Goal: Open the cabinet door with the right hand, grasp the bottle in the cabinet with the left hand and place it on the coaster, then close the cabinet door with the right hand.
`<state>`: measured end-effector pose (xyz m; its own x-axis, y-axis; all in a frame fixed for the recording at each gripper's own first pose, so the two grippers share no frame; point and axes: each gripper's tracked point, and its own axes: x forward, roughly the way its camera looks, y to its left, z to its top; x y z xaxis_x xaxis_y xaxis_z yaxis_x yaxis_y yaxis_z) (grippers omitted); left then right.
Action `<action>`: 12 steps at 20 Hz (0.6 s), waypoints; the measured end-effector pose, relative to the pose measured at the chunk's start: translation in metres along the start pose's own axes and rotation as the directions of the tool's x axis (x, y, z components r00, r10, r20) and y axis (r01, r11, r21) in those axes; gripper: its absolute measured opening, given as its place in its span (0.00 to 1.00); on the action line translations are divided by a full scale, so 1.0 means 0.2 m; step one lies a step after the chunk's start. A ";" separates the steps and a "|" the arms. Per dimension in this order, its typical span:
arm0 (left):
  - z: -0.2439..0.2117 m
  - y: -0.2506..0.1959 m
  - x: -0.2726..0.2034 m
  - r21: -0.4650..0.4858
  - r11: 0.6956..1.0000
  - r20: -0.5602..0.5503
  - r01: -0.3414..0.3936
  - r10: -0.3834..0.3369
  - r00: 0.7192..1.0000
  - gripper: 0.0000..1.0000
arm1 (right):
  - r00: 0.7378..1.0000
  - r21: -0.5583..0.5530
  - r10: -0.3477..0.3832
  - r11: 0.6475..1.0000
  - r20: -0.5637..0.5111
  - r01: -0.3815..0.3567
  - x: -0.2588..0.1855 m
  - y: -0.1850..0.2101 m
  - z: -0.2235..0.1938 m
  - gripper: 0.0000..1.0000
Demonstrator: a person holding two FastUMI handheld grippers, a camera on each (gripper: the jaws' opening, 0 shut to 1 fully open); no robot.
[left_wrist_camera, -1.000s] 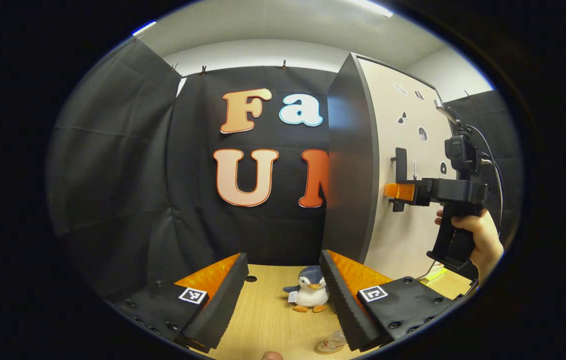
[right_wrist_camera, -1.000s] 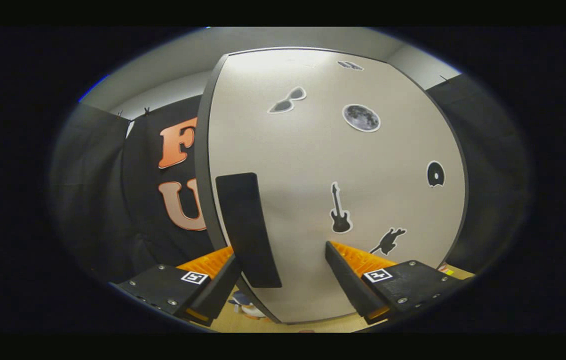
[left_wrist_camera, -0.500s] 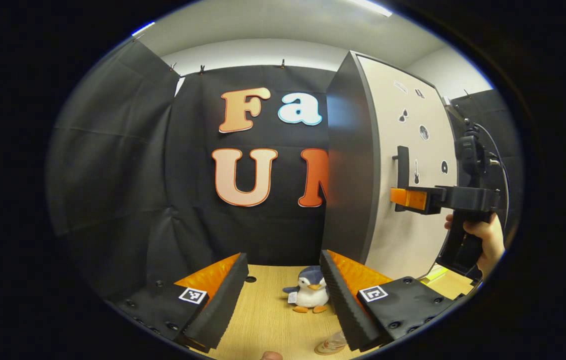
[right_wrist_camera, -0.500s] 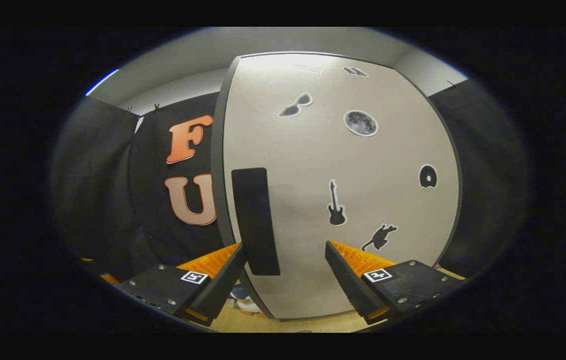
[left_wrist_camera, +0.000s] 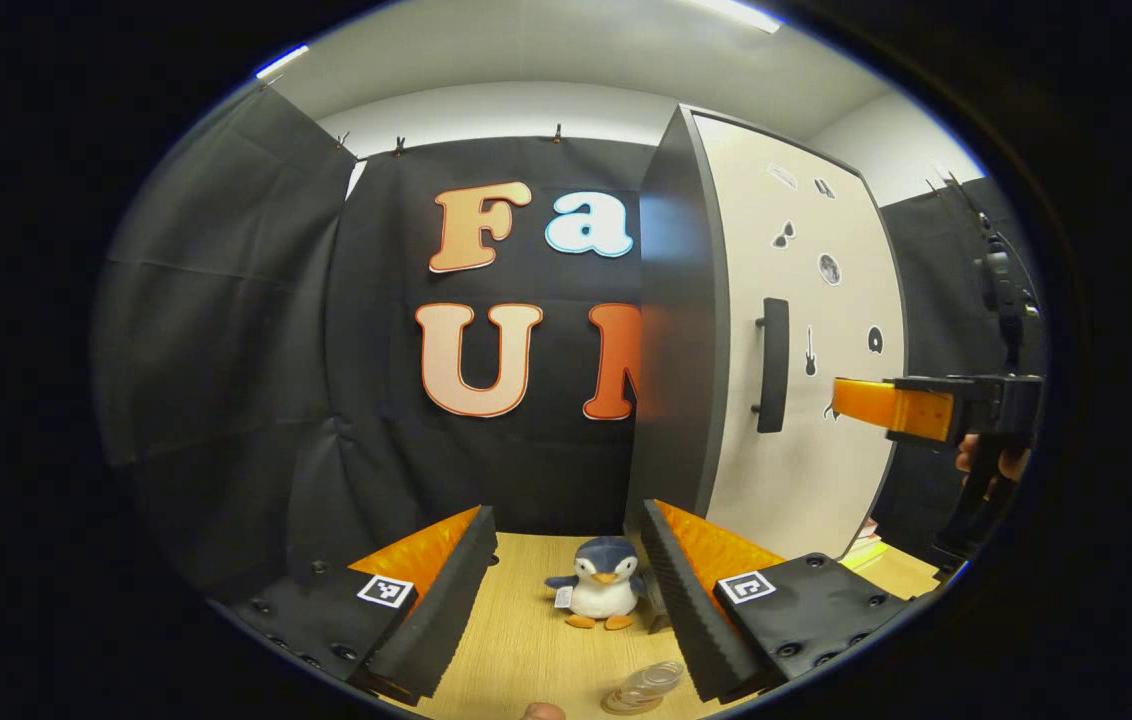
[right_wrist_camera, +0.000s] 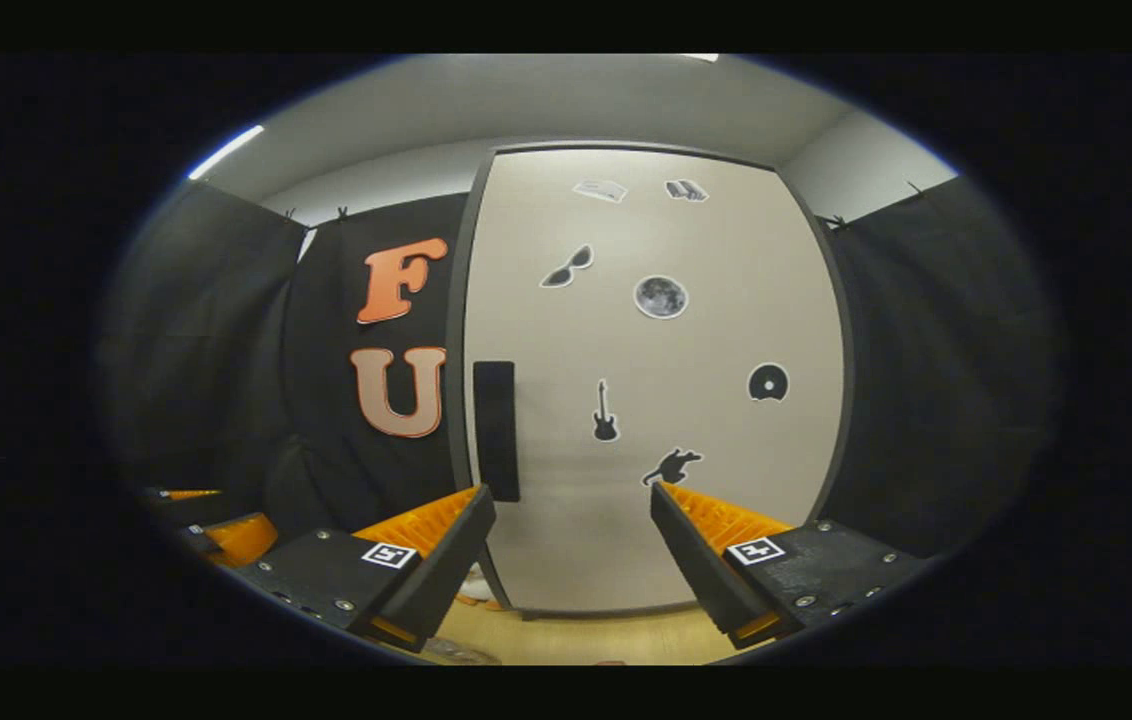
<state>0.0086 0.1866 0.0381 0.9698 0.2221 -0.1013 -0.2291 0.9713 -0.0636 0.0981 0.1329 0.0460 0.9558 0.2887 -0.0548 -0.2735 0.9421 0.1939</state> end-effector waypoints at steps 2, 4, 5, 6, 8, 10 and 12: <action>0.01 -0.05 -0.03 -0.005 1.000 0.006 -0.013 0.013 1.000 0.95 | 1.000 -0.046 -0.011 0.999 -0.001 0.011 -0.10 -0.08 0.00 0.97; 0.02 -0.08 -0.06 -0.008 1.000 0.013 -0.030 0.030 0.999 0.96 | 1.000 -0.072 -0.011 0.997 0.010 0.011 -0.20 -0.14 0.01 0.97; 0.03 -0.09 -0.08 -0.010 0.999 0.019 -0.037 0.037 0.999 0.96 | 1.000 -0.079 -0.006 0.997 0.017 0.008 -0.26 -0.17 0.02 0.97; 0.04 -0.12 -0.10 -0.014 0.999 0.025 -0.040 0.041 0.999 0.96 | 1.000 -0.082 -0.005 0.997 0.021 0.006 -0.31 -0.19 0.02 0.98; 0.06 -0.15 -0.14 -0.023 0.999 0.038 -0.049 0.050 0.998 0.96 | 1.000 -0.085 0.003 0.996 0.029 0.000 -0.40 -0.24 0.02 0.97; 0.07 -0.16 -0.19 -0.016 0.998 0.044 -0.064 0.065 0.997 0.95 | 1.000 -0.080 0.013 0.997 0.024 -0.011 -0.49 -0.28 0.00 1.00; 0.10 -0.18 -0.23 0.001 0.997 0.056 -0.078 0.078 0.995 0.95 | 0.999 -0.077 0.024 0.997 0.029 -0.022 -0.56 -0.30 0.00 0.97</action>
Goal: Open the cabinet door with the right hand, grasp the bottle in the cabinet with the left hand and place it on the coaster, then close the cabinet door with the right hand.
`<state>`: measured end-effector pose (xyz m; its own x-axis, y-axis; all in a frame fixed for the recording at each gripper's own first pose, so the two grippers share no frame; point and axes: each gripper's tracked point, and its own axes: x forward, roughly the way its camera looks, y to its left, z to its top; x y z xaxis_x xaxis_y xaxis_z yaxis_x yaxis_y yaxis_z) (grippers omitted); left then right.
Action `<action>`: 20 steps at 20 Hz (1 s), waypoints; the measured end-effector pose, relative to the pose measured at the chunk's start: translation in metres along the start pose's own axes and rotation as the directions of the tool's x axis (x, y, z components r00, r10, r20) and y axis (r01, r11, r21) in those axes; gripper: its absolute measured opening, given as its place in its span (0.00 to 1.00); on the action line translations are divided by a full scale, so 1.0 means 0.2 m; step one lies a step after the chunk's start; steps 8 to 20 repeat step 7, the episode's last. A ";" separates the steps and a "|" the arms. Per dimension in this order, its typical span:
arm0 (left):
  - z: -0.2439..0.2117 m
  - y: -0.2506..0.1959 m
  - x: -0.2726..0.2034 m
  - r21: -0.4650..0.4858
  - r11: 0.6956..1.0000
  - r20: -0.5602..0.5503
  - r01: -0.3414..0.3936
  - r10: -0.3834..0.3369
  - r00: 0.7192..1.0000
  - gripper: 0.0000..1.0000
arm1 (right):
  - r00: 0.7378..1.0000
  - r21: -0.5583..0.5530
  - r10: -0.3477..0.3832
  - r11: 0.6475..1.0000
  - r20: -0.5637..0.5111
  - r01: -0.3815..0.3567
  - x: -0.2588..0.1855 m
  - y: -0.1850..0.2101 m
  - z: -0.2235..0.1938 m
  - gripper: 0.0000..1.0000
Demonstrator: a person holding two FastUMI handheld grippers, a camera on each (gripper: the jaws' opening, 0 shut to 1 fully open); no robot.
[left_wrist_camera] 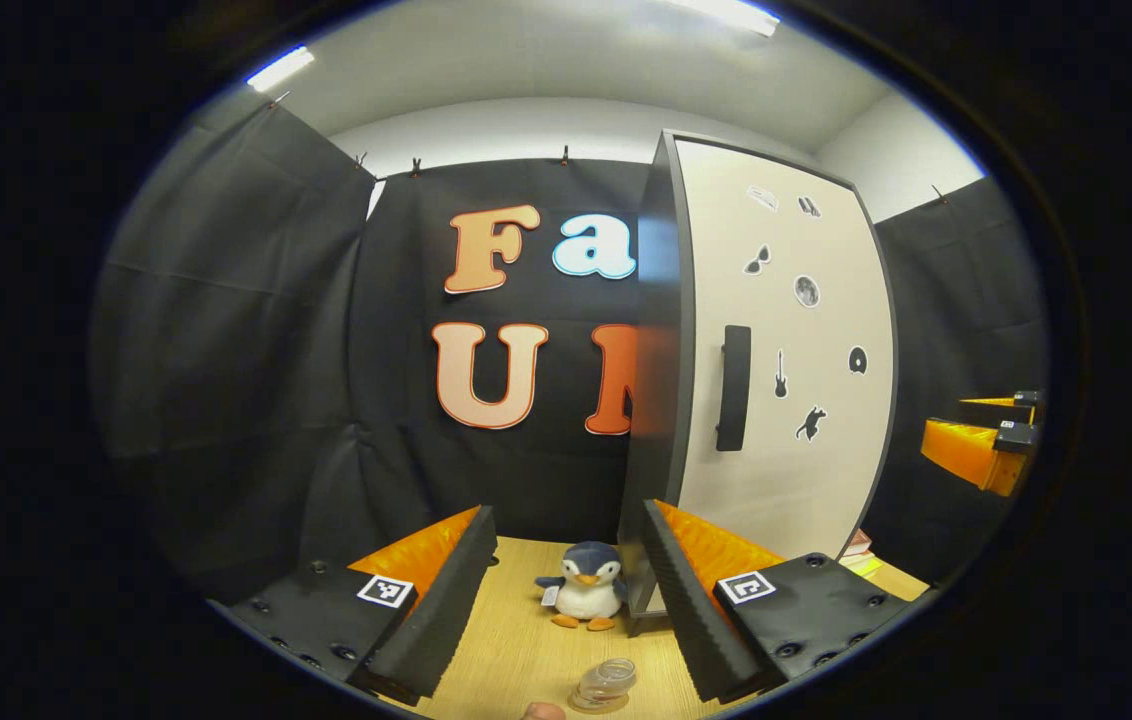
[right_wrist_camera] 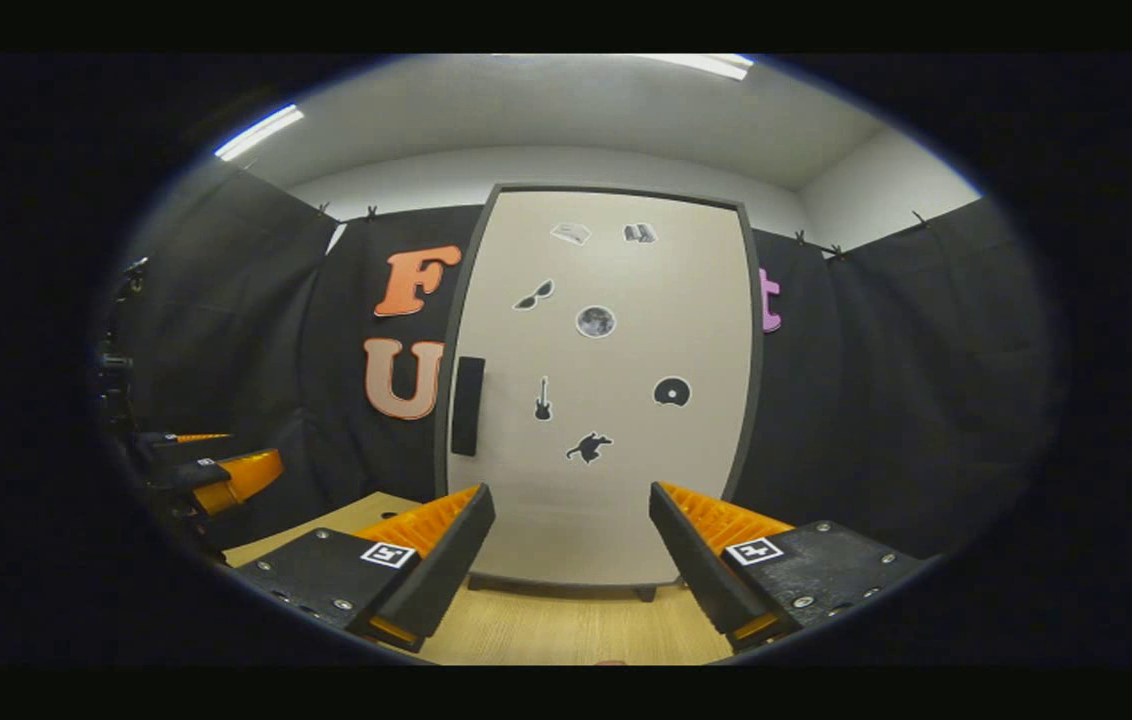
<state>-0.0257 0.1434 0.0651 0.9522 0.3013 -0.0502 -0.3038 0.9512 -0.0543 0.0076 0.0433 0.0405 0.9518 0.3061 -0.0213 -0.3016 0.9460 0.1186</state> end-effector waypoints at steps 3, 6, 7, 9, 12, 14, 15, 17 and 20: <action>0.01 -0.03 -0.06 0.031 0.999 0.013 -0.010 0.009 1.000 0.95 | 1.000 0.005 0.001 1.000 0.029 -0.001 -0.09 -0.03 0.01 0.97; 0.01 -0.06 -0.09 0.036 0.999 0.021 0.008 -0.008 1.000 0.94 | 0.999 0.023 0.010 1.000 0.038 -0.011 -0.14 -0.03 0.02 0.97; 0.01 -0.07 -0.08 0.037 0.999 0.022 0.014 -0.014 1.000 0.94 | 0.999 0.029 0.006 1.000 0.046 -0.008 -0.13 -0.06 0.02 0.97; 0.01 -0.07 -0.08 0.037 0.999 0.022 0.014 -0.014 1.000 0.94 | 0.999 0.029 0.006 1.000 0.046 -0.008 -0.13 -0.06 0.02 0.97; 0.01 -0.07 -0.08 0.037 0.999 0.022 0.014 -0.014 1.000 0.94 | 0.999 0.029 0.006 1.000 0.046 -0.008 -0.13 -0.06 0.02 0.97; 0.01 -0.07 -0.08 0.037 0.999 0.022 0.014 -0.014 1.000 0.94 | 0.999 0.029 0.006 1.000 0.046 -0.008 -0.13 -0.06 0.02 0.97; 0.01 -0.07 -0.08 0.037 0.999 0.022 0.014 -0.014 1.000 0.94 | 0.999 0.029 0.006 1.000 0.046 -0.008 -0.13 -0.06 0.02 0.97; 0.01 -0.07 -0.08 0.037 0.999 0.022 0.014 -0.014 1.000 0.94 | 0.999 0.029 0.006 1.000 0.046 -0.008 -0.13 -0.06 0.02 0.97; 0.01 -0.07 -0.08 0.037 0.999 0.022 0.014 -0.014 1.000 0.94 | 0.999 0.029 0.006 1.000 0.046 -0.008 -0.13 -0.06 0.02 0.97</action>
